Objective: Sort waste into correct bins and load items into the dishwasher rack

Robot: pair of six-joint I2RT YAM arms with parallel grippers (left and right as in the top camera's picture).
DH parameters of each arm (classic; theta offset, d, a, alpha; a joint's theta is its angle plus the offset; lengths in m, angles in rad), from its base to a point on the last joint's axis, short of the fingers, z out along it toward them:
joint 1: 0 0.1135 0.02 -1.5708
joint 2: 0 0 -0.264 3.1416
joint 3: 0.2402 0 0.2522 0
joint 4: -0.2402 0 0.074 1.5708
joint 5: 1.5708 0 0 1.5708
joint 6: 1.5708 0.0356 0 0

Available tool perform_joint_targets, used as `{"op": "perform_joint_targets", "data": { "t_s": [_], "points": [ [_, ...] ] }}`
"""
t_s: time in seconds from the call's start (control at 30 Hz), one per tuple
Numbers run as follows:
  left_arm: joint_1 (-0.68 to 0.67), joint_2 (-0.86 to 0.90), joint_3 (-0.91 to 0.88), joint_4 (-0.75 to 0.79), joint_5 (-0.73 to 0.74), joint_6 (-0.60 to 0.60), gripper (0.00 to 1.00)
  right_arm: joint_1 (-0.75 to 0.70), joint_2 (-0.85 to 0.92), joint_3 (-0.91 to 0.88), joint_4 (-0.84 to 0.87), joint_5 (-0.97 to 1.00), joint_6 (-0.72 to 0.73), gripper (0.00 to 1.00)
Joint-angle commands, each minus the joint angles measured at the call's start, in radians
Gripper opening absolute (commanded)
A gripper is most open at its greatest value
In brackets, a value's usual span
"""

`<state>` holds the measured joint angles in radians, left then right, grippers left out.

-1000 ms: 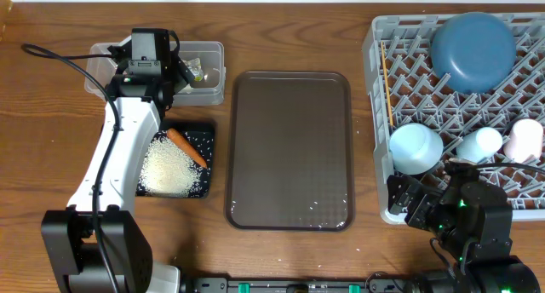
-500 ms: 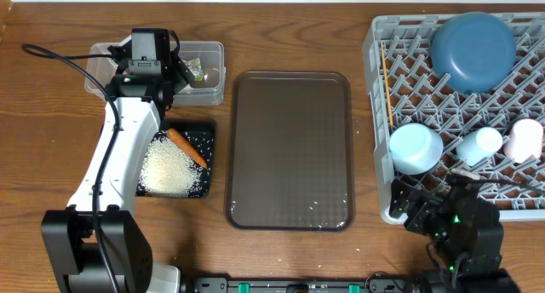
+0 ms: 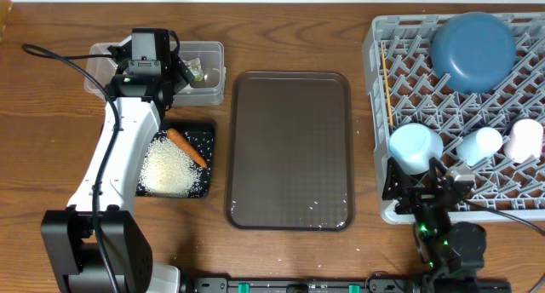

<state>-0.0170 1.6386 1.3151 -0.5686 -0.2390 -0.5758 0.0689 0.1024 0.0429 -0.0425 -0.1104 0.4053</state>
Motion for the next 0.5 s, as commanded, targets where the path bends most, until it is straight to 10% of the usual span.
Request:
{"op": "perform_joint_targets", "data": {
  "t_s": [0.0, 0.47],
  "points": [
    [0.000, 0.009, 0.000, 0.000, -0.005, 0.006, 0.99, -0.030, -0.033, -0.037, 0.013, -0.028, -0.032, 0.99],
    [0.000, 0.009, 0.000, 0.000, -0.005, 0.006, 0.99, -0.040, -0.098, -0.037, -0.022, -0.015, -0.477, 0.99]
  ]
}}
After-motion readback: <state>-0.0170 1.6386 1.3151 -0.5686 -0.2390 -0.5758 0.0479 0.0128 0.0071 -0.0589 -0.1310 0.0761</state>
